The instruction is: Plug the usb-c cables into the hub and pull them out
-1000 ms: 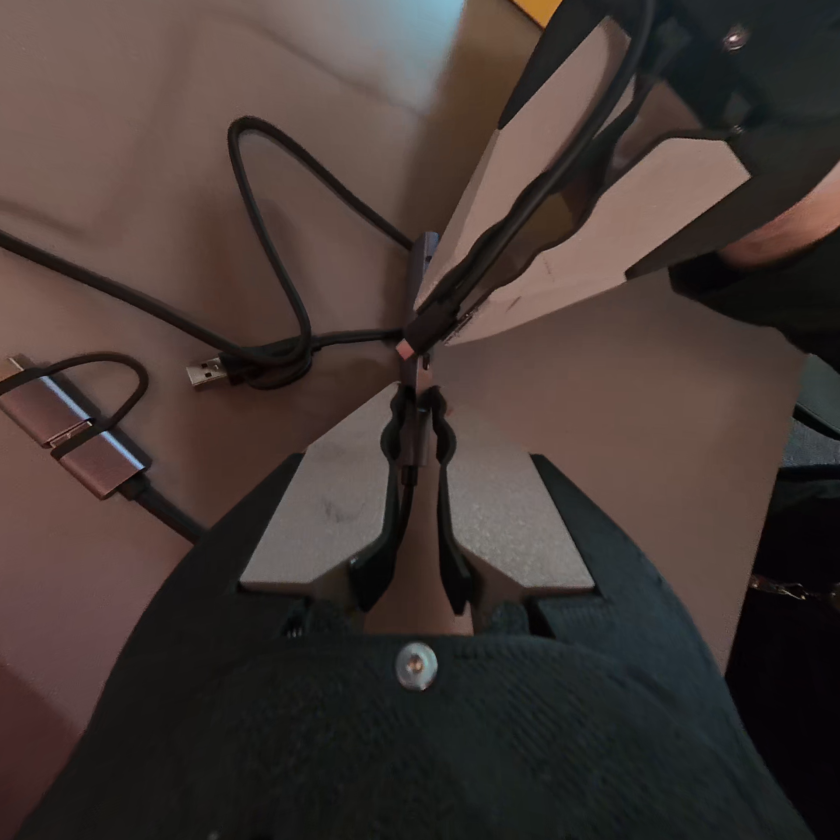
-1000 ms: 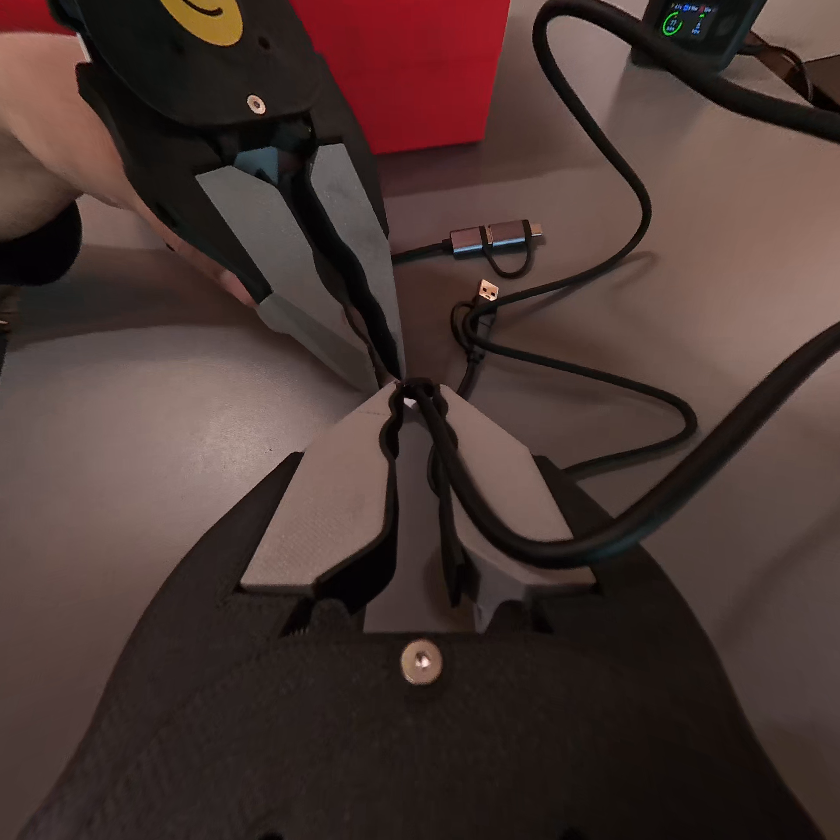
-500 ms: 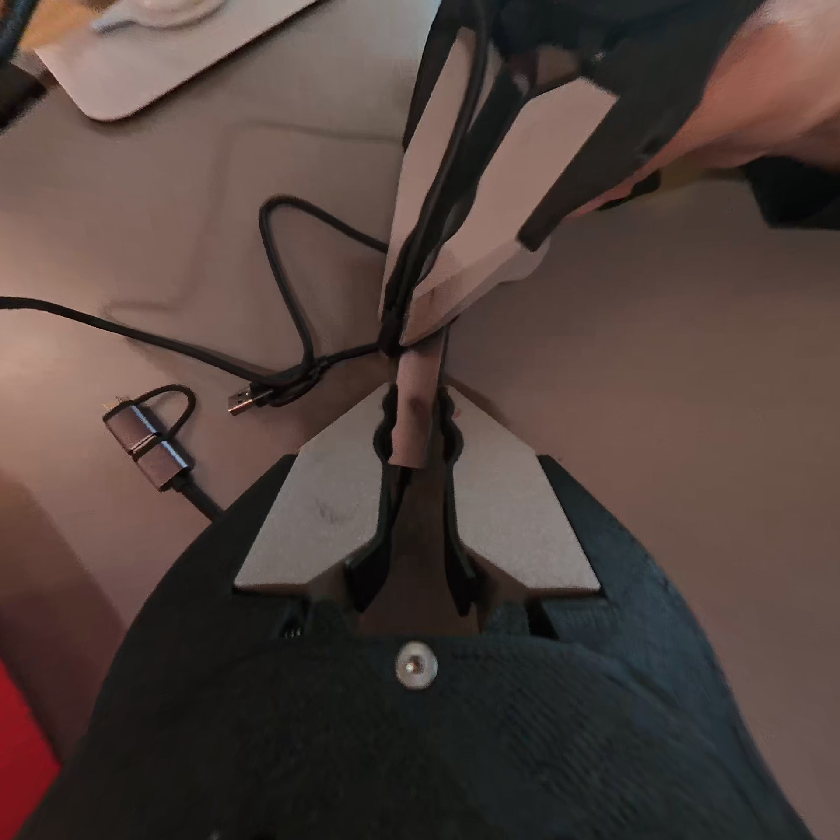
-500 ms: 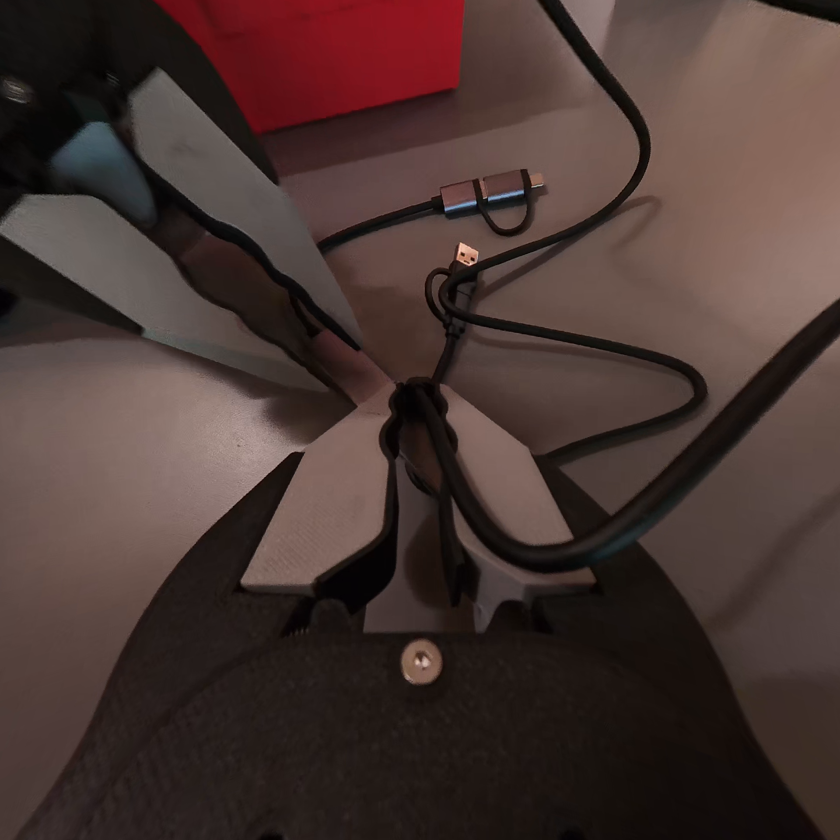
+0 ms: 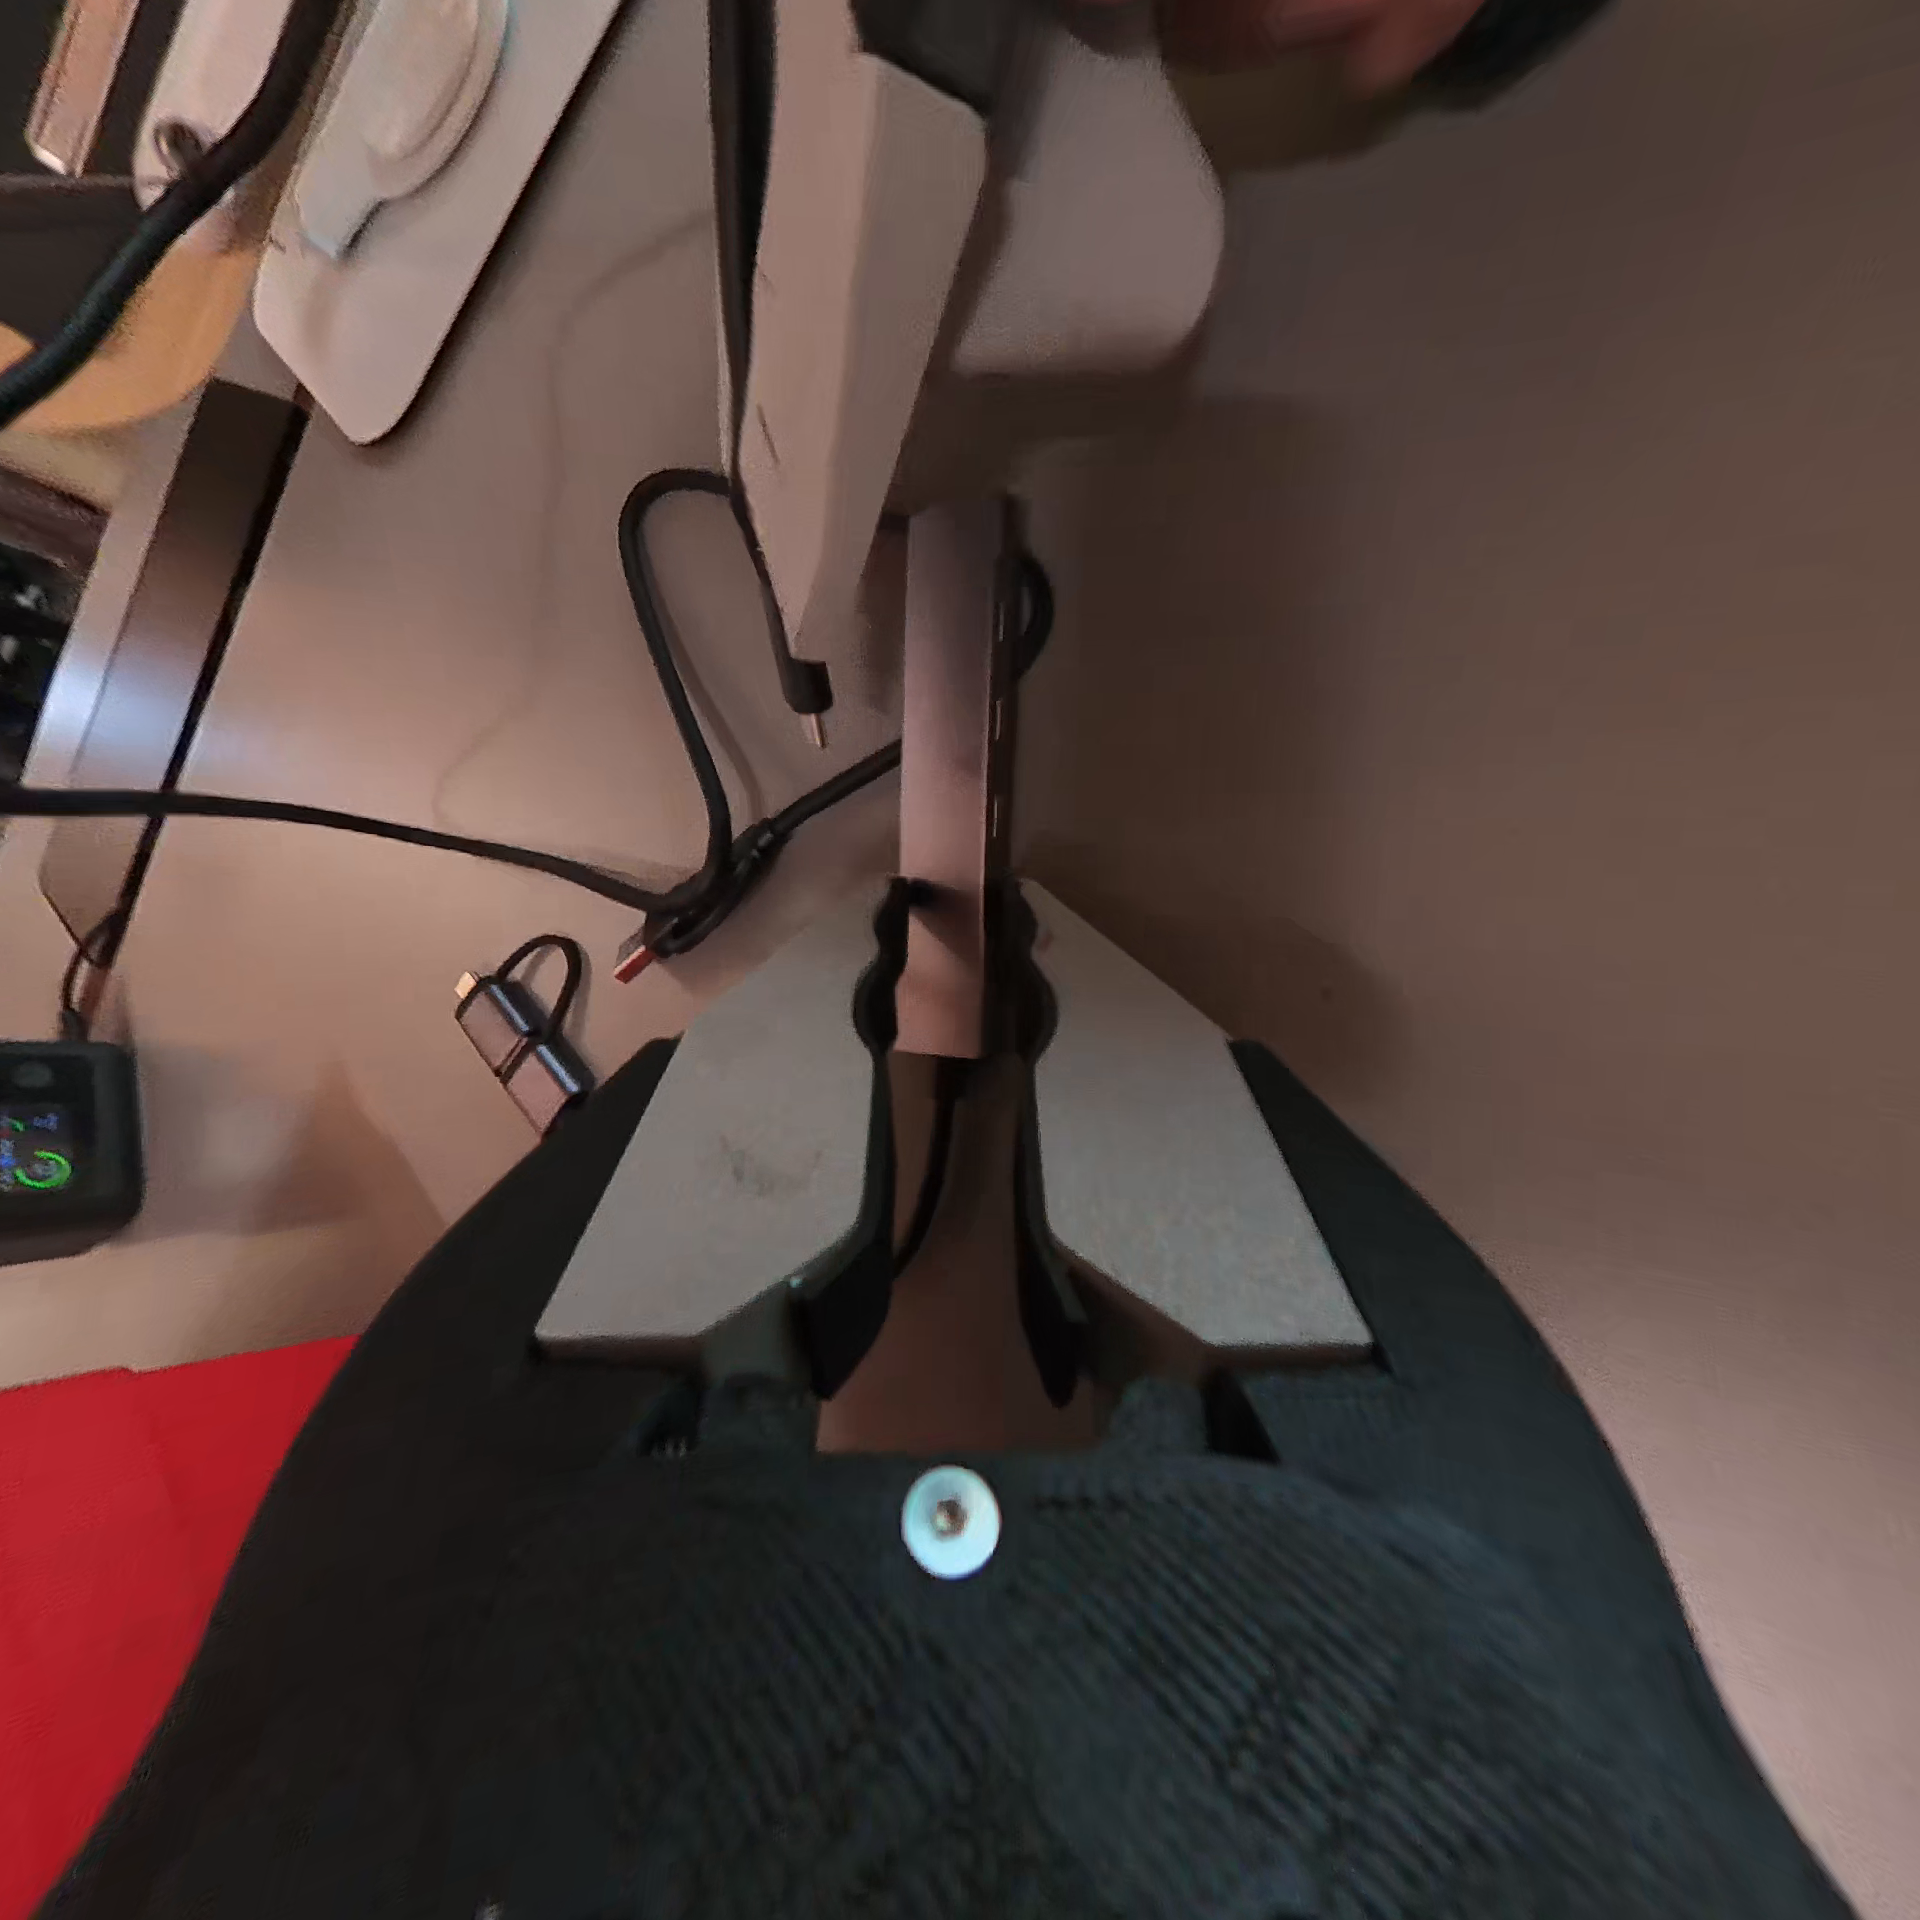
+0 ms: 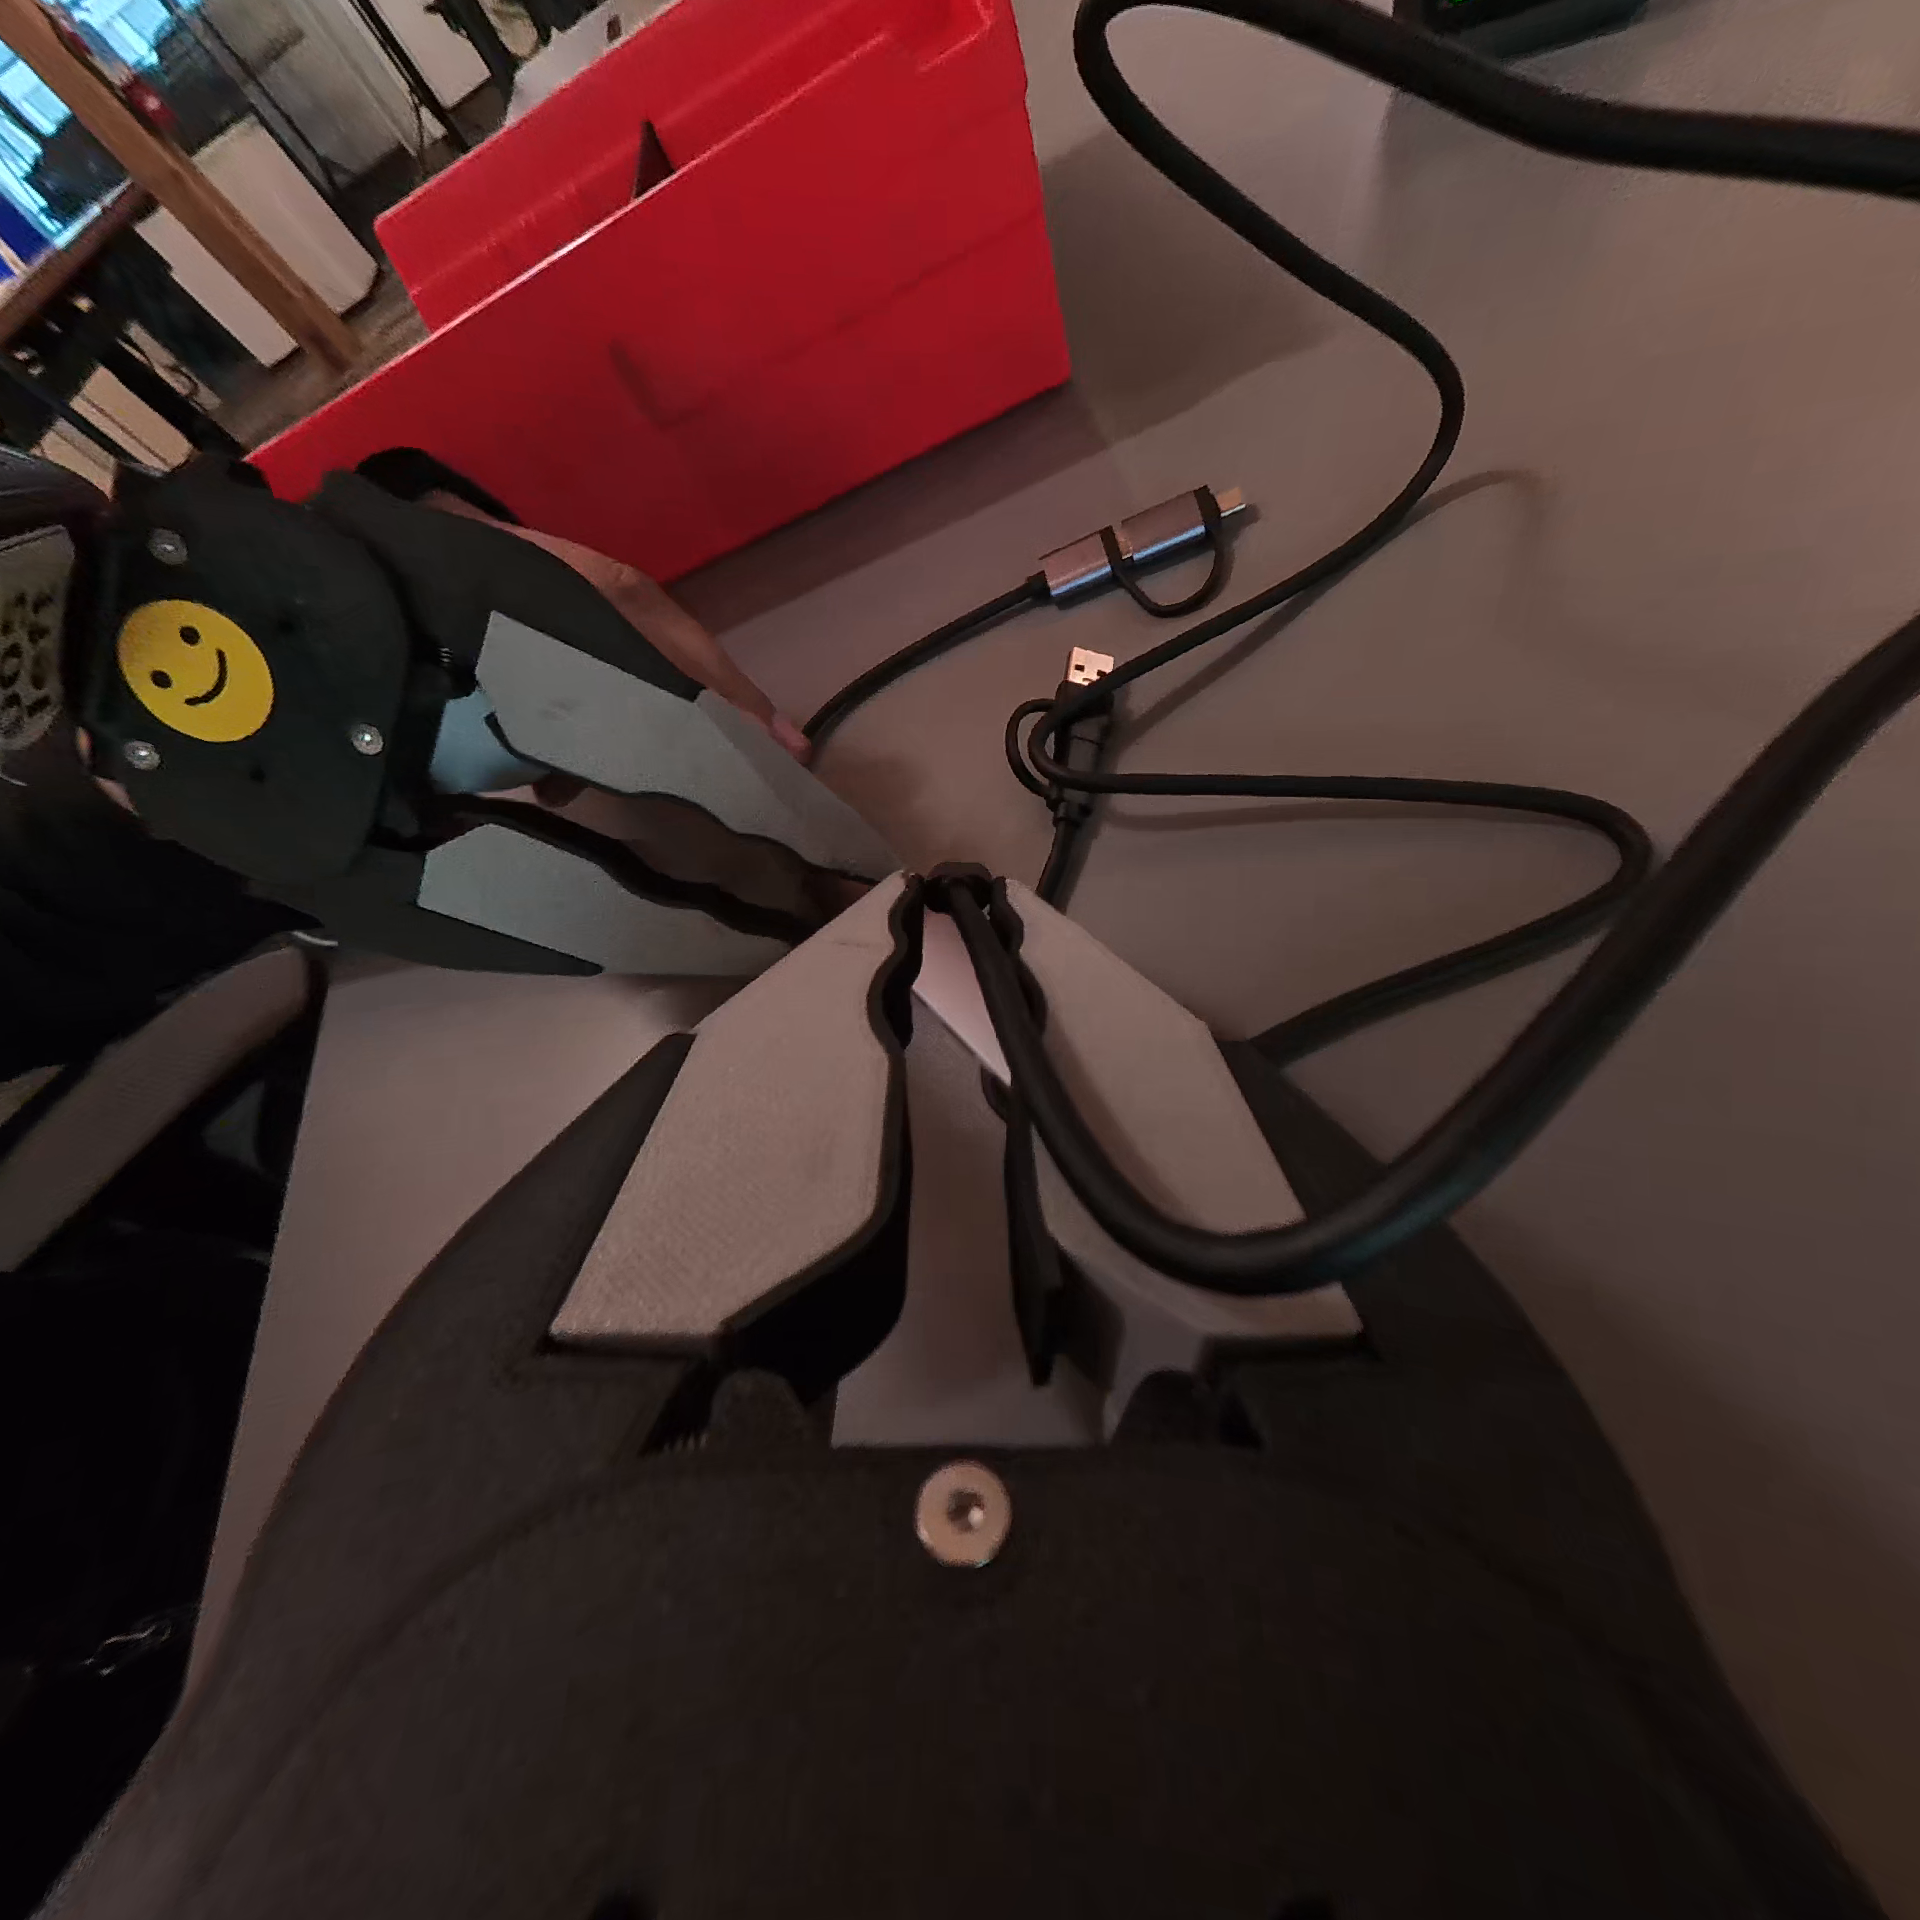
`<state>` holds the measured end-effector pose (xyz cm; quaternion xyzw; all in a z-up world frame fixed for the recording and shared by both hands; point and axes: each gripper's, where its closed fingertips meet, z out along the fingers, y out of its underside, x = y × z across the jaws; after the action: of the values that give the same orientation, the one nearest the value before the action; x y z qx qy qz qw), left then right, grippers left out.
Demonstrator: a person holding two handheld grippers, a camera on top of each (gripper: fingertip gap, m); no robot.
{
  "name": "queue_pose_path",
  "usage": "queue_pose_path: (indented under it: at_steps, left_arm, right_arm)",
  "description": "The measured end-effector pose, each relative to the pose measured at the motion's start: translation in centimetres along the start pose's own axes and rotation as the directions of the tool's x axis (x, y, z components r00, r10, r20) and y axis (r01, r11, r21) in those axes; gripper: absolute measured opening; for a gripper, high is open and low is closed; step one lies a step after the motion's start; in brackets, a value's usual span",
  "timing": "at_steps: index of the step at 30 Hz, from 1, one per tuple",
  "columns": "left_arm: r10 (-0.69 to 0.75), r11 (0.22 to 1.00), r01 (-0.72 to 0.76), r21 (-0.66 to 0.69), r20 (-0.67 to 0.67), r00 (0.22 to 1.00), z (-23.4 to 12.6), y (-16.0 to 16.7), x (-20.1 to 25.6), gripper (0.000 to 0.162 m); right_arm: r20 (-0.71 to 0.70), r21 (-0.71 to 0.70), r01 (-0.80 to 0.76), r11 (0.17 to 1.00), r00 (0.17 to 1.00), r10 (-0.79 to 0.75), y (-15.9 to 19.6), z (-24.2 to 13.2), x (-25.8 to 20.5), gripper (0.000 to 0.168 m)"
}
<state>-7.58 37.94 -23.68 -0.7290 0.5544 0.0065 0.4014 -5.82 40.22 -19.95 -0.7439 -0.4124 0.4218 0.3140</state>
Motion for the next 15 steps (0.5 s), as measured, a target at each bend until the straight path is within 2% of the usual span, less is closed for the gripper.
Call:
queue_pose_path:
  at_steps: [4,7,9,11,15]
  left_arm:
    - [0.001,0.998,-0.003,-0.058,-0.021,1.000,0.3,0.2,-0.7,0.015]
    - [-0.147,0.988,0.139,-0.070,-0.128,0.981,-0.2,-0.2,-0.9,0.009]
    - [-0.322,0.946,0.319,-0.058,-0.278,0.905,-0.9,-1.1,-0.7,0.008]
    - [-0.449,0.889,0.450,-0.085,-0.359,0.818,-1.3,-1.2,-1.3,0.007]
    - [-0.523,0.845,0.517,-0.138,-0.412,0.746,-1.0,-0.1,-1.5,0.007]
  right_arm:
    - [0.007,-0.022,0.003,1.000,1.000,-0.003,0.4,-0.2,0.0,0.009]
    - [0.004,-0.024,0.052,0.998,0.999,-0.052,0.1,-0.5,-0.4,0.009]
    - [0.018,-0.018,0.104,0.994,0.994,-0.104,-0.3,-0.9,-1.2,0.009]
    - [0.036,-0.018,0.173,0.985,0.984,-0.173,-0.5,-1.2,-2.2,0.009]
    - [-0.023,-0.068,0.232,0.970,0.972,-0.234,0.1,-0.5,-1.8,0.009]
